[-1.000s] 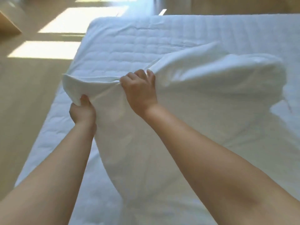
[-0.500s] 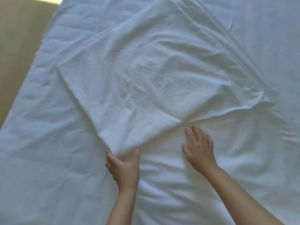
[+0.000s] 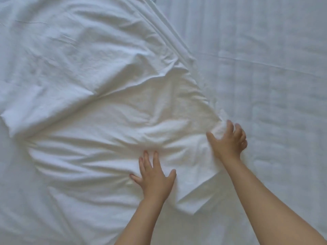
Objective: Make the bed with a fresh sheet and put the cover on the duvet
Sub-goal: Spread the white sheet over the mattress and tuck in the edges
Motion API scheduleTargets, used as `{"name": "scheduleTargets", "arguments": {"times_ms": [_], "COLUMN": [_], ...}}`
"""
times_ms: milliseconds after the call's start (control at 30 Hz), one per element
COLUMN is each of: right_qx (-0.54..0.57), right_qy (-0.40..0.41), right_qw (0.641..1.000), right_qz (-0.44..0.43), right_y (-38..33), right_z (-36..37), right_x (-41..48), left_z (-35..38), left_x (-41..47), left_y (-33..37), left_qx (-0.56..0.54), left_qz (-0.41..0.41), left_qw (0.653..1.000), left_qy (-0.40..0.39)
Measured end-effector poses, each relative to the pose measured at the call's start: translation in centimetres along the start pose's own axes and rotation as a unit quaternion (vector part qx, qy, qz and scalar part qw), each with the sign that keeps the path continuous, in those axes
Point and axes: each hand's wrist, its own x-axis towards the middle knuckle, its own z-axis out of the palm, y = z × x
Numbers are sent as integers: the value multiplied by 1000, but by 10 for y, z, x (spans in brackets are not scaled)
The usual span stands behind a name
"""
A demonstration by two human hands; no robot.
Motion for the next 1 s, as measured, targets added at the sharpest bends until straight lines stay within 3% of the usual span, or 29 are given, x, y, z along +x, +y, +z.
{"name": "scheduleTargets", "arguments": {"times_ms": [100, 233, 333, 400, 533, 667, 733, 833, 1000], "right_qx": [72, 145, 93, 40, 43, 23, 4, 34, 72], "right_qy": [-70, -178, -114, -68, -96, -99, -130, -89, -13], "right_qw": [992, 973, 972, 966, 966, 990, 988, 981, 934], "right_qz": [73, -35, -181, -246, -235, -101, -85, -170, -349], "right_y": [46, 56, 43, 39, 44, 64, 75, 78, 64], "right_z": [-14, -17, -24, -27, -28, -31, -32, -32, -35], "right_x": [19, 14, -11, -28, -38, -21, -15, -21, -60], "left_z": [37, 53, 32, 12, -3, 11, 20, 28, 19], "left_x": [-16, -27, -28, -24, -9, -2, -1, -3, -2], "left_y": [43, 89, 106, 115, 145, 173, 178, 178, 160], "left_qx": [-15, -138, -357, -440, -389, -342, -327, -338, -402], "left_qz": [-2, 15, 11, -14, -9, 12, 10, 3, -50], "left_qw": [1000, 990, 934, 898, 919, 935, 941, 937, 913], "left_qy": [-4, 8, 4, -27, -66, -91, -90, -85, -52]}}
